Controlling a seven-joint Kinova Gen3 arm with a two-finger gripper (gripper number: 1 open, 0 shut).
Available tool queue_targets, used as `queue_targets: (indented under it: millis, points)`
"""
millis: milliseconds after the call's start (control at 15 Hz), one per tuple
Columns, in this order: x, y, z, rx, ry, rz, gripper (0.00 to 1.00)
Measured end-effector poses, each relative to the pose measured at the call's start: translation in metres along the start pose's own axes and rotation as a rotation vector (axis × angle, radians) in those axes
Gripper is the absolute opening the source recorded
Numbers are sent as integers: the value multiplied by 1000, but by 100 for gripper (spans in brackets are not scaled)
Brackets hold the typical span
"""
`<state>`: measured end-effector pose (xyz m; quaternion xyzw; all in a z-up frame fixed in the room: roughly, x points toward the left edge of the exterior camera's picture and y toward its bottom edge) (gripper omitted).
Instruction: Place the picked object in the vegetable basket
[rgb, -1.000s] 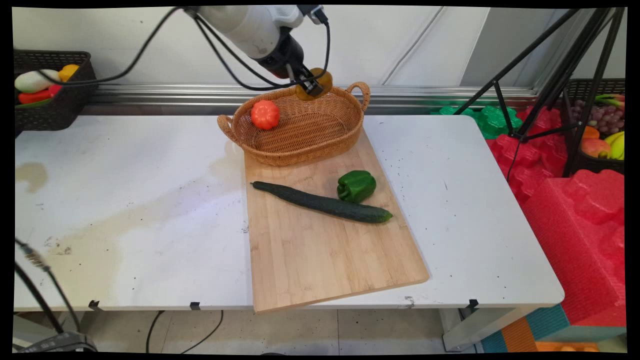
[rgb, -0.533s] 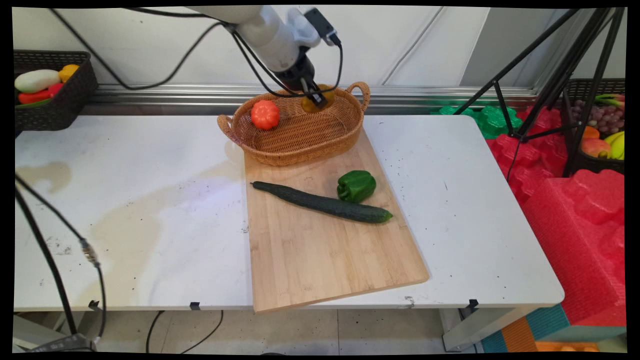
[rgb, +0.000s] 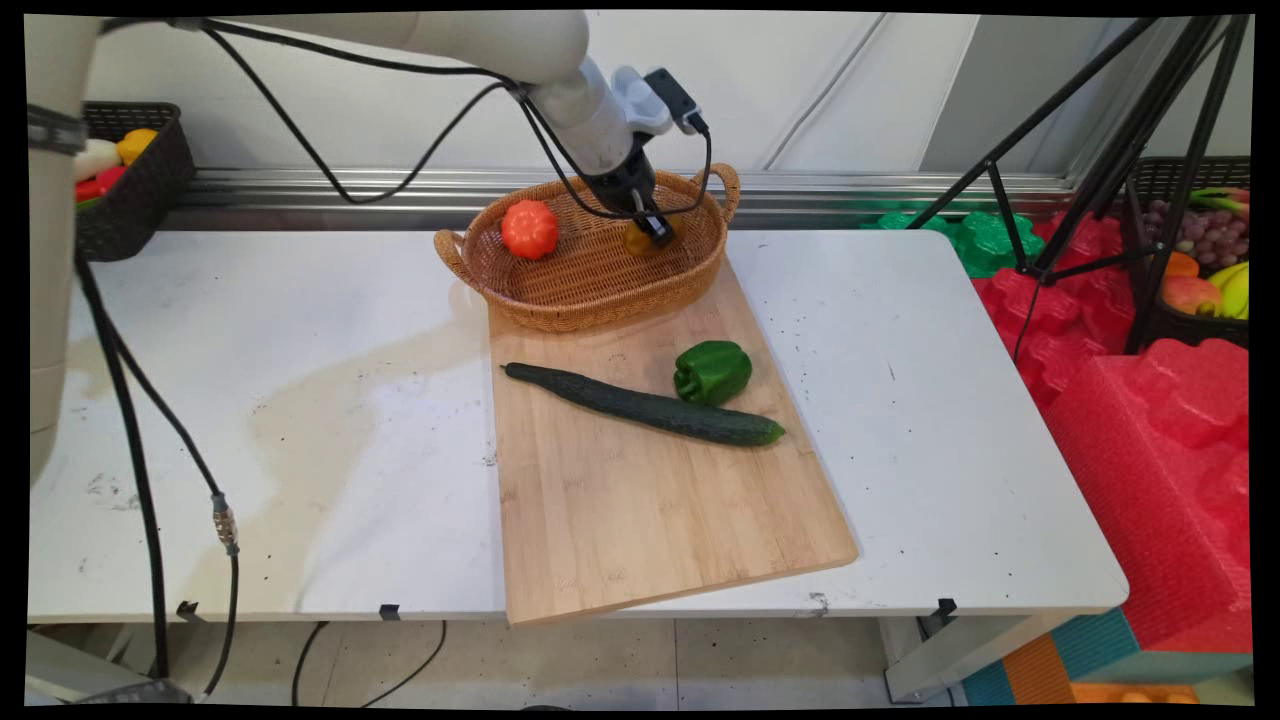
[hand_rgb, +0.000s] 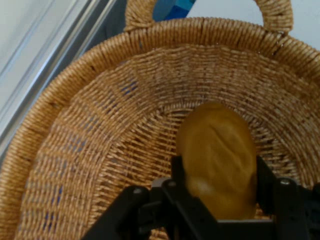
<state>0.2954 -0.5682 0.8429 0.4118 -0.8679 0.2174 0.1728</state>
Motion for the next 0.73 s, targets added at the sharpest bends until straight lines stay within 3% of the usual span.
queue_targets:
  millis: [400,467,733]
  points:
    - [3,0,17,-15,-14,-10,0]
    - [4,1,18,-16,-14,-12,100]
    - [4,1,11,-10,-1,-16,100]
